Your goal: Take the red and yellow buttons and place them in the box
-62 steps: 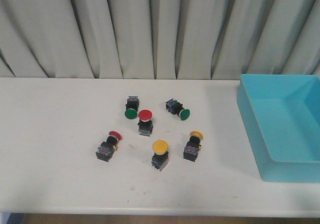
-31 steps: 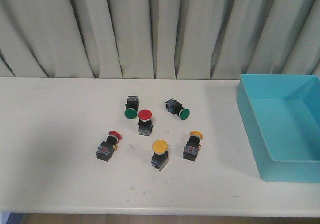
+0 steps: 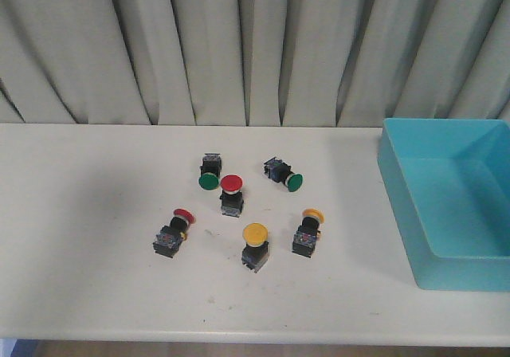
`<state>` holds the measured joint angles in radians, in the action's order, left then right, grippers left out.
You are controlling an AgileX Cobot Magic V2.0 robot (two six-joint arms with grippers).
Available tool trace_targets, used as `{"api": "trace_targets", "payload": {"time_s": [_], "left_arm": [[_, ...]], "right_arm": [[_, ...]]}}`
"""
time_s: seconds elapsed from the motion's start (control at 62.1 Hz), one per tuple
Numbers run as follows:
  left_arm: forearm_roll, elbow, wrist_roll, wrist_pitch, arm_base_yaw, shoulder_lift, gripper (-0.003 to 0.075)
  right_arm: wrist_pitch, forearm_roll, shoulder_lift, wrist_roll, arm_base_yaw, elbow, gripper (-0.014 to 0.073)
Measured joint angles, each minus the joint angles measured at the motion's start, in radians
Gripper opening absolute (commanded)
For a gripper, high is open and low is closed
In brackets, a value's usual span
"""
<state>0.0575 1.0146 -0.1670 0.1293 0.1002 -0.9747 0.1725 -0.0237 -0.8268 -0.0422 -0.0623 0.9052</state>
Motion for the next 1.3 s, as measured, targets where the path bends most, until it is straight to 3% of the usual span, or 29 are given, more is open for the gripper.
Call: {"api": "trace_targets", "payload": {"time_s": [0.081,0.226,0.306,0.403,0.66,0.789,0.95,1.305], "left_arm": [[0.000,0.022,0.008,0.014,0.039,-0.046,0.0124],[0.000,0.092,0.013,0.092,0.115,-0.157,0.0360],[0.000,0.132,0.013,0.124,0.157,-0.220,0.0491],[-0.001,0.176,0.013,0.131,0.199,-0.298,0.0580],[-0.008,0.196,-0.006,-0.006,0.227,-0.428,0.0578],[-0.004,0.205,-0.010,0.007,0.254,-0.468,0.0575],[-0.005,0.311,0.012,0.135,0.308,-0.590,0.0575],[-0.081,0.717,0.052,0.532,0.345,-1.007,0.0575]], "right_arm": [[0.005,-0.020,-0.028,0.000,0.000,0.000,0.0234],[0.012,-0.036,-0.091,0.000,0.000,0.000,0.0438],[0.030,-0.055,-0.136,0.000,0.000,0.000,0.0506],[0.056,-0.067,-0.173,0.000,0.000,0.000,0.0540],[0.107,-0.067,-0.182,-0.001,0.000,0.000,0.0538],[0.149,-0.048,-0.182,-0.001,0.000,0.000,0.0538],[0.200,-0.021,-0.184,-0.001,0.000,0.000,0.0538],[0.235,0.029,-0.344,-0.001,0.000,0.000,0.0538]]}}
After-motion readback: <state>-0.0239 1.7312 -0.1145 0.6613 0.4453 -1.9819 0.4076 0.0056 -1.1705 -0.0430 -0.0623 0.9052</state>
